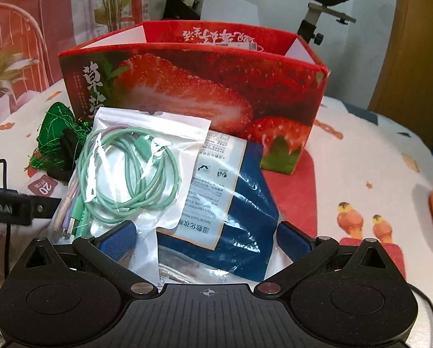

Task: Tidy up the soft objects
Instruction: 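Move the left tool down to the clear bag of green cables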

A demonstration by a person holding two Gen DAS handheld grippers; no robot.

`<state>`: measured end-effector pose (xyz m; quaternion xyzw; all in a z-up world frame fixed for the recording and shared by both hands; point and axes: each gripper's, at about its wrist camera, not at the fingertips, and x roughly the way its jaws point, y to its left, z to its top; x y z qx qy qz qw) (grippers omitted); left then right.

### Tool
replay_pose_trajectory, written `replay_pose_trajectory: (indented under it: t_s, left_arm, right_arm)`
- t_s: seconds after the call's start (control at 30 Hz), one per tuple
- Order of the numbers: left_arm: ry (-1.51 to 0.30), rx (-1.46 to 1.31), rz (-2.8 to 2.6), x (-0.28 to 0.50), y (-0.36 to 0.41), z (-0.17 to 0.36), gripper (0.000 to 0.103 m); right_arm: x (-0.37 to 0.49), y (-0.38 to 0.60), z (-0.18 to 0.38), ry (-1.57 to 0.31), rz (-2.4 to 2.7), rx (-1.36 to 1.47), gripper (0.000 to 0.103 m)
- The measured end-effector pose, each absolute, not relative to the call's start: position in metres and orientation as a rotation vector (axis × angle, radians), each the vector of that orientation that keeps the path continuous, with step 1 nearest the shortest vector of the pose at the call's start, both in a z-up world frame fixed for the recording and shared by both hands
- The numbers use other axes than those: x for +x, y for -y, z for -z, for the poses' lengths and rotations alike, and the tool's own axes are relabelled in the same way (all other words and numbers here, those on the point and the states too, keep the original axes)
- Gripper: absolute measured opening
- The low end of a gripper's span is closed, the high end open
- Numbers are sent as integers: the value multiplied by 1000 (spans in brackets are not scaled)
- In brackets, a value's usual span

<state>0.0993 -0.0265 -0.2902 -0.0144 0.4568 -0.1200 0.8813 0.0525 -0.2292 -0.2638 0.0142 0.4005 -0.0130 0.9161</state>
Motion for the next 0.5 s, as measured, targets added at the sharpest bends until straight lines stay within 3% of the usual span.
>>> replay_pose_trajectory:
  t_s: [0.33, 0.4, 0.47, 0.5]
  left_arm:
    - [-1043, -18, 297, 121, 28, 279, 103]
    - [-1032, -21, 293, 121, 26, 272, 95]
    - [-981, 5, 313, 124, 28, 260, 73]
    - [-957, 27, 322, 122, 30, 255, 73]
  right_arm:
    - [58, 233, 263, -860, -2, 44, 103]
    - [59, 232, 263, -863, -3, 35, 103]
    - [59, 230, 263, -861, -1, 22, 103]
    - [59, 229, 263, -860, 0, 15, 103]
